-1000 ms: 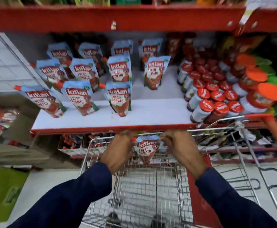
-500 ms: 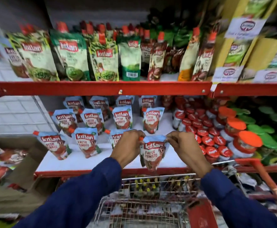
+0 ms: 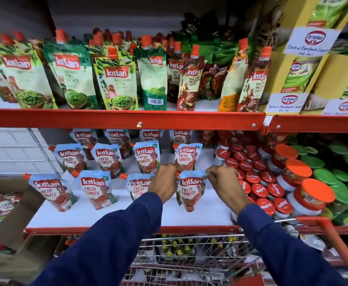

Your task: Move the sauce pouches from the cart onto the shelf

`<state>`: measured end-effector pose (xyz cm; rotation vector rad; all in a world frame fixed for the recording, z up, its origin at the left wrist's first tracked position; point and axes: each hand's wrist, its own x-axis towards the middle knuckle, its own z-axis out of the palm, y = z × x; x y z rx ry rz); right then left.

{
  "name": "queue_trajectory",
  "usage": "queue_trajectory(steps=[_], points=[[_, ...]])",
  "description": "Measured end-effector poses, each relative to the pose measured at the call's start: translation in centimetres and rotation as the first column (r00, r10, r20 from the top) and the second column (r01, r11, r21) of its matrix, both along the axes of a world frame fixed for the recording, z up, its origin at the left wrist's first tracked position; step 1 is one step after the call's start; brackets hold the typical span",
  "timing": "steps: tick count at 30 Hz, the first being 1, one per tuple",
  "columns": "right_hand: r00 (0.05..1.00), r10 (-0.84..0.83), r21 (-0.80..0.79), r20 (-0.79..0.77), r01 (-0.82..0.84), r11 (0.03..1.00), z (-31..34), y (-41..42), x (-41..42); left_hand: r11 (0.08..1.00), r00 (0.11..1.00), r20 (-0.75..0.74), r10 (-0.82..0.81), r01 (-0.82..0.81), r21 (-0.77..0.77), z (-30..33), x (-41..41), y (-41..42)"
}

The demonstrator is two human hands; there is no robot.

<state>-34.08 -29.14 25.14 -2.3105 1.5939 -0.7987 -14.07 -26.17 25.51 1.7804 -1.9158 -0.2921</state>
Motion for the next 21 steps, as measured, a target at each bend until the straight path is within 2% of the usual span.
queue_trajectory(steps=[8, 21], points=[[1.0, -0.016, 0.027, 0.0, 0.016, 1.0, -1.6, -1.0, -0.1, 0.998, 0.997, 0.05, 0.054, -0.056, 0.041, -1.9, -0.2, -1.2], [1.0, -0.014, 0.033, -0.002, 0.014, 0.999, -1.9, -1.2, 0.5, 0.997, 0.998, -0.05, -0.035, 0.038, 0.065, -0.4, -0.2, 0.2]])
